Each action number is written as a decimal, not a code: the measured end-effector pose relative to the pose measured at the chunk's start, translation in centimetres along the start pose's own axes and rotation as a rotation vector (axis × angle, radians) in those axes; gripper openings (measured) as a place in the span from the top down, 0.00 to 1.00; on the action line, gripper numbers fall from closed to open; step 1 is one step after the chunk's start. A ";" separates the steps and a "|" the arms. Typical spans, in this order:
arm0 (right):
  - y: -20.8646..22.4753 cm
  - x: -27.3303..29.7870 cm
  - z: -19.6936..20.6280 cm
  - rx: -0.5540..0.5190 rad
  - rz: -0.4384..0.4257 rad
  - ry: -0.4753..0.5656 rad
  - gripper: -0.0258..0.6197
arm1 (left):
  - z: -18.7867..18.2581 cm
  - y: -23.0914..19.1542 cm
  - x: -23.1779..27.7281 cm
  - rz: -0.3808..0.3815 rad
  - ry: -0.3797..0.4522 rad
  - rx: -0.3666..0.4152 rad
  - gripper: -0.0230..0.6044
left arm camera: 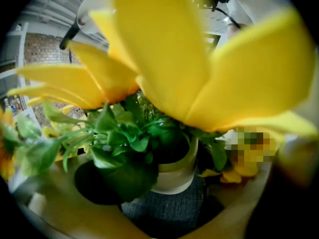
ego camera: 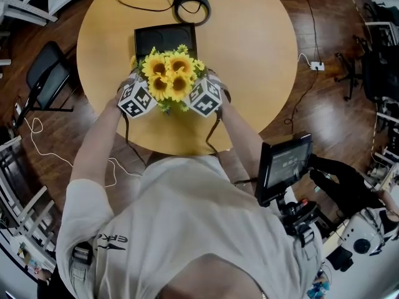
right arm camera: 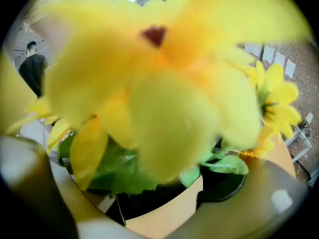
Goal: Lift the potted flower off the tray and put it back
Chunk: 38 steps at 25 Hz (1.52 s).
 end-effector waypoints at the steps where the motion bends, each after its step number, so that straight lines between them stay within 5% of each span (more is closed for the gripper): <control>1: 0.2 -0.3 -0.1 -0.001 0.005 0.001 0.21 | -0.1 -0.1 -0.3 -0.011 0.003 -0.004 0.20; 14: 1.6 -5.0 0.5 0.002 0.125 0.009 0.21 | 0.1 -0.6 -6.7 -0.148 0.051 -0.017 0.20; 23: 0.9 -11.7 -2.6 0.050 0.291 0.178 0.29 | -2.0 -0.5 -13.2 -0.310 0.244 -0.148 0.20; 27: -0.4 -14.2 -4.0 0.177 0.314 0.299 0.38 | -3.0 -0.2 -15.8 -0.354 0.372 -0.265 0.23; 32: -1.8 -18.2 -5.1 0.367 0.380 0.493 0.61 | -5.5 1.6 -19.5 -0.410 0.555 -0.368 0.43; 38: -5.0 -22.3 -6.5 0.400 0.430 0.648 0.86 | -7.5 4.9 -22.7 -0.502 0.663 -0.451 0.75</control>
Point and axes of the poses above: the fingertips, and each gripper's own axes: x forward along the fingers, y to its right, z out of its underside, the point moved 4 cm from there along -x, backward along the fingers, and after that the axes turned 3 degrees about -y, right-handed, at the moved point
